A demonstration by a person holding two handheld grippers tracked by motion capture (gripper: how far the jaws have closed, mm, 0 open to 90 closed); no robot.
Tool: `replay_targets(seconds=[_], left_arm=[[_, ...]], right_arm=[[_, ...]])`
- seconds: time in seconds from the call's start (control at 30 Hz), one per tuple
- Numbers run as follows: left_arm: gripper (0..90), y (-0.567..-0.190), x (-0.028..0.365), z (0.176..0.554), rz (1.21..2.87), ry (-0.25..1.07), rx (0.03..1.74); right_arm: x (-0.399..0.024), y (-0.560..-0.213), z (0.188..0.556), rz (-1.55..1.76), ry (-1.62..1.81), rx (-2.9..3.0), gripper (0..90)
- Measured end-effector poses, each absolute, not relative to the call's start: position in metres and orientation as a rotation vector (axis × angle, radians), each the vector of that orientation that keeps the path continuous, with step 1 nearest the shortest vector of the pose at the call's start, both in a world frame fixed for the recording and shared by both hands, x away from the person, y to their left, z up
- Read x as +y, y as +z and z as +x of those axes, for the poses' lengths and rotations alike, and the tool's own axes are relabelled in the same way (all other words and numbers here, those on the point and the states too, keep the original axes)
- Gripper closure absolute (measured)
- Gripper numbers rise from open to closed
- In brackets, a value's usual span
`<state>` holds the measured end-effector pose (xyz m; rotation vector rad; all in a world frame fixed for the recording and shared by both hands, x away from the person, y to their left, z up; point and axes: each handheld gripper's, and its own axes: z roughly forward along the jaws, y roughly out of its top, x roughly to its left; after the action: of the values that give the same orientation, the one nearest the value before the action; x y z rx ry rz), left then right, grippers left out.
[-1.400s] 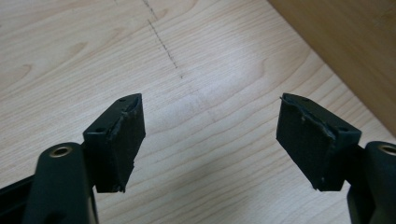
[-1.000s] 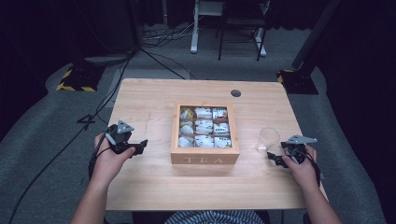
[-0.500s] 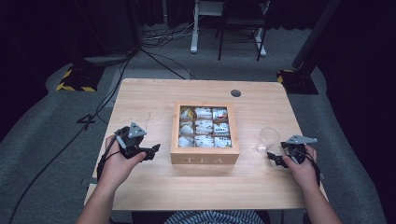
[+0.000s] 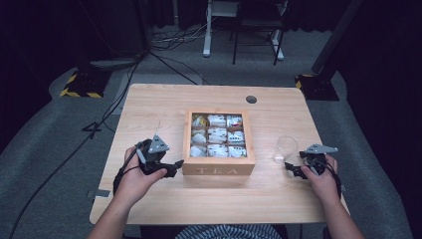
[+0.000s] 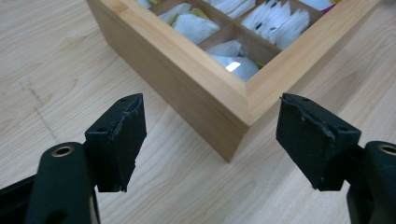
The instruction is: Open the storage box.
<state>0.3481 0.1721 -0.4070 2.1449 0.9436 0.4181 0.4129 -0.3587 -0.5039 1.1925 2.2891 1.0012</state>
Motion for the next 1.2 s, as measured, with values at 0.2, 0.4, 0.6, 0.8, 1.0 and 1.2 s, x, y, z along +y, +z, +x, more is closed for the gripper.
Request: replay_targets(seconds=[0.2, 0.4, 0.6, 0.8, 1.0, 1.2], left_arm=[[24.7, -0.414, 0.163, 0.347, 2.152, 0.373, 0.903], [25.0, -0.421, 0.155, 0.346, 2.171, 0.355, 0.886], [25.6, -0.427, 0.151, 0.347, 2.196, 0.341, 0.863], [31.2, -0.432, 0.151, 0.349, 2.214, 0.350, 0.866], [43.6, -0.437, 0.151, 0.351, 2.244, 0.369, 0.875], [54.3, -0.438, 0.152, 0.352, 2.254, 0.370, 0.881]], right_arm=[[-0.359, -0.504, 0.413, 1.192, 1.001, 2.290, 14.4], [-0.359, -0.504, 0.413, 1.190, 1.002, 2.292, 14.4], [-0.359, -0.504, 0.413, 1.190, 1.002, 2.292, 14.4], [-0.359, -0.504, 0.413, 1.190, 1.002, 2.292, 14.4], [-0.359, -0.504, 0.413, 1.190, 1.002, 2.292, 14.4], [-0.359, -0.504, 0.413, 1.190, 1.002, 2.292, 14.4]])
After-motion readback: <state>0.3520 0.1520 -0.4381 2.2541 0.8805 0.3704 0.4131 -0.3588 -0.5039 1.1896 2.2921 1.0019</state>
